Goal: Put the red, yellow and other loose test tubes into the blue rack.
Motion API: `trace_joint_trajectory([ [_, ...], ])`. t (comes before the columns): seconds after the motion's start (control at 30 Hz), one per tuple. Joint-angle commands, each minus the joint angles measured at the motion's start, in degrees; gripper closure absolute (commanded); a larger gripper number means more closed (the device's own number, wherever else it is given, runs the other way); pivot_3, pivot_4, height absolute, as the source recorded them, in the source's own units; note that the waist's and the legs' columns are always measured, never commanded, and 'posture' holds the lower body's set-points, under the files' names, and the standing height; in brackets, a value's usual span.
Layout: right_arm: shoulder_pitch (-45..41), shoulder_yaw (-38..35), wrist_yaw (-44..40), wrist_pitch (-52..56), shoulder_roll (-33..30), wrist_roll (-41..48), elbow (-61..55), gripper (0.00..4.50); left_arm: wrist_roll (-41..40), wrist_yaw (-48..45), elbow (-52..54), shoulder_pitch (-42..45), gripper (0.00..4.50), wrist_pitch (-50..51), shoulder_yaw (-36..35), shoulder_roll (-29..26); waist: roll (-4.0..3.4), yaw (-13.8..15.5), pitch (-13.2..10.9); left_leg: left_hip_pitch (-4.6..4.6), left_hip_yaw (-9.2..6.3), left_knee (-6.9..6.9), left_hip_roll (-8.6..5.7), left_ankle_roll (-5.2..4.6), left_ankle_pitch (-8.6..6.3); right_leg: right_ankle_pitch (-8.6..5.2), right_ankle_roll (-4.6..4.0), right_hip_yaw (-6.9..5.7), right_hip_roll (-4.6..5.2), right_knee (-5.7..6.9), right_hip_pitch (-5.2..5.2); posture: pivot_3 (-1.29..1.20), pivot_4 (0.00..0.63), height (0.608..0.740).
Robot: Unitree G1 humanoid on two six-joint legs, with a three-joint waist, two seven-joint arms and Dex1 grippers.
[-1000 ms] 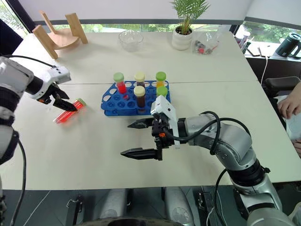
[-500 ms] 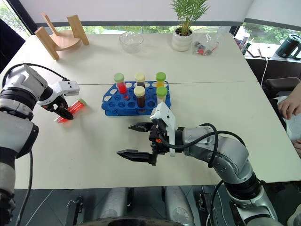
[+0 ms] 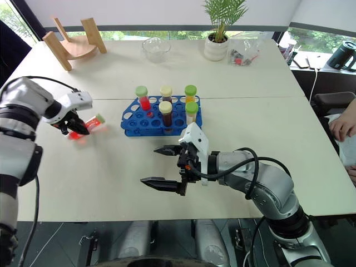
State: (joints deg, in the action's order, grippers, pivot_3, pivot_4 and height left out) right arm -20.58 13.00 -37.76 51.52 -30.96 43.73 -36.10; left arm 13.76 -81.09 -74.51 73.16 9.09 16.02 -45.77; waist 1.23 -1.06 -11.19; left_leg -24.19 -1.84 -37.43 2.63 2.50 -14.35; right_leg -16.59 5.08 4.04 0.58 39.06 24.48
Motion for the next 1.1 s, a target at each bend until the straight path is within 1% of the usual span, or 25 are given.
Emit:
trace_joint_trajectory([
  [0.03,0.1,-0.5,-1.8,-2.8,-1.0,-1.6,-0.1,0.00,-11.1,-5.8,5.4,0.8,3.65,1.9,-11.3,-3.9,0.00,0.0,0.0,-0.02,0.00,-0.02,-0.01,0.00,0.00,0.00,0.00,-0.01,0.01,-0.01,0.00,0.00,0.150,0.740],
  [0.07,0.2,-0.9,-2.0,-3.2,-1.1,-2.0,0.1,0.00,-14.4,-5.8,8.1,-0.1,3.65,3.9,-14.7,-4.3,0.00,-0.1,0.0,-0.02,0.01,-0.02,-0.01,0.01,0.00,0.00,0.00,-0.01,0.02,0.00,0.00,0.00,0.150,0.740],
  [0.13,0.5,-1.7,-2.2,-3.9,-1.3,-2.2,0.4,0.00,-18.7,-3.9,14.1,-2.8,3.65,7.1,-19.4,-4.4,0.00,-0.1,0.0,-0.03,0.00,-0.04,0.00,0.01,0.00,0.00,0.00,-0.02,0.02,0.00,0.00,0.00,0.150,0.740],
  [0.17,0.3,-2.8,-2.2,-3.5,-1.5,-1.4,0.2,0.00,-22.7,-2.2,22.3,-7.0,3.65,11.7,-23.1,-3.8,-0.04,-0.1,0.0,-0.03,-0.01,-0.05,0.00,0.01,0.00,0.00,0.00,-0.02,0.02,0.01,0.00,0.00,0.150,0.740],
  [0.23,-1.8,-5.4,-3.2,-1.5,-3.1,1.4,-0.5,0.00,-32.4,7.8,49.0,-22.3,3.65,22.2,-33.8,2.0,-0.17,-0.2,0.1,0.05,0.01,-0.04,0.02,0.02,0.01,0.00,0.01,0.03,0.07,0.08,-0.04,0.00,0.150,0.740],
  [0.27,-3.2,-6.5,-3.5,-0.5,-3.8,2.5,-0.6,0.00,-35.0,13.3,61.2,-30.0,3.65,23.7,-37.1,6.0,-0.31,-0.3,0.1,0.11,0.05,-0.01,0.10,0.05,0.03,0.00,0.01,0.09,0.15,0.07,-0.06,0.00,0.150,0.740],
  [0.3,-4.1,-7.4,-3.8,0.2,-4.4,3.5,-0.5,0.00,-36.3,18.4,70.3,-35.6,3.65,24.9,-38.7,9.6,-0.29,-0.2,0.1,0.19,0.03,0.00,0.19,0.09,0.05,0.00,0.02,0.13,0.26,0.09,-0.12,0.00,0.150,0.740],
  [0.33,-4.8,-7.9,-4.0,0.7,-4.9,4.2,-0.4,0.00,-37.3,22.4,76.6,-39.3,3.65,25.7,-39.4,12.6,-0.21,-0.1,0.1,0.25,0.00,-0.01,0.20,0.15,0.08,0.00,0.04,0.23,0.47,0.12,-0.16,0.00,0.150,0.740],
  [0.37,-5.2,-7.9,-4.3,1.2,-5.4,4.6,-0.3,0.00,-37.5,26.6,81.2,-42.0,3.65,25.2,-39.4,15.9,-0.04,0.0,0.1,0.24,0.01,-0.03,0.19,0.25,0.13,0.02,0.05,0.21,0.43,0.10,-0.15,0.00,0.150,0.740],
  [0.43,-6.0,-7.6,-5.4,2.2,-6.4,5.0,0.2,0.00,-37.6,32.1,85.9,-44.8,3.65,23.8,-38.1,20.7,0.18,0.4,0.1,0.18,-0.01,-0.15,0.10,0.30,0.17,0.07,-0.01,0.11,0.17,0.14,-0.15,0.00,0.150,0.740],
  [0.53,-7.3,-6.7,-8.3,3.0,-8.9,4.6,1.5,0.00,-35.5,37.0,87.3,-47.6,3.65,17.8,-34.1,26.2,0.05,0.5,0.1,0.14,-0.19,-0.45,0.11,0.29,0.16,0.12,-0.09,-0.12,-0.03,0.22,-0.29,0.00,0.150,0.740],
  [0.63,-8.4,-6.6,-10.8,3.5,-11.2,4.2,2.7,0.00,-34.4,39.3,86.2,-49.5,3.65,12.8,-30.8,29.7,0.05,0.3,0.1,0.90,-0.03,-0.46,0.04,0.25,0.13,0.15,-0.02,-0.02,0.02,-0.09,-1.17,0.00,0.150,0.740],
  [0.7,-8.8,-6.6,-11.9,3.4,-12.0,4.3,3.1,0.00,-33.6,40.0,84.0,-50.2,3.65,8.8,-28.8,31.3,0.06,0.2,0.1,1.02,0.02,-0.46,0.05,0.23,0.12,0.13,-0.03,0.03,0.00,-0.22,-1.34,0.00,0.150,0.740],
  [0.8,-9.1,-6.6,-12.5,3.6,-12.1,4.4,3.4,0.00,-32.2,40.2,77.8,-49.6,3.65,3.2,-26.3,32.7,0.06,0.3,0.1,0.97,-0.01,-0.46,0.06,0.23,0.12,0.14,-0.01,0.03,-0.05,-0.22,-1.28,0.00,0.150,0.740],
  [0.9,-8.9,-7.1,-12.3,3.5,-12.1,4.2,3.5,0.00,-31.2,40.1,72.2,-48.8,3.65,-1.4,-25.2,32.6,0.06,0.3,0.1,0.93,-0.03,-0.44,0.06,0.13,0.06,0.15,0.00,0.01,-0.06,-0.22,-1.24,0.00,0.150,0.740],
  [1.1,-8.5,-7.9,-11.0,3.5,-11.8,4.1,3.5,0.00,-30.5,39.5,65.2,-48.2,3.65,-6.4,-24.0,31.8,0.06,0.3,0.1,0.85,-0.02,-0.44,0.05,-0.03,-0.03,0.14,0.01,0.01,-0.04,-0.22,-1.15,0.00,0.150,0.740],
])
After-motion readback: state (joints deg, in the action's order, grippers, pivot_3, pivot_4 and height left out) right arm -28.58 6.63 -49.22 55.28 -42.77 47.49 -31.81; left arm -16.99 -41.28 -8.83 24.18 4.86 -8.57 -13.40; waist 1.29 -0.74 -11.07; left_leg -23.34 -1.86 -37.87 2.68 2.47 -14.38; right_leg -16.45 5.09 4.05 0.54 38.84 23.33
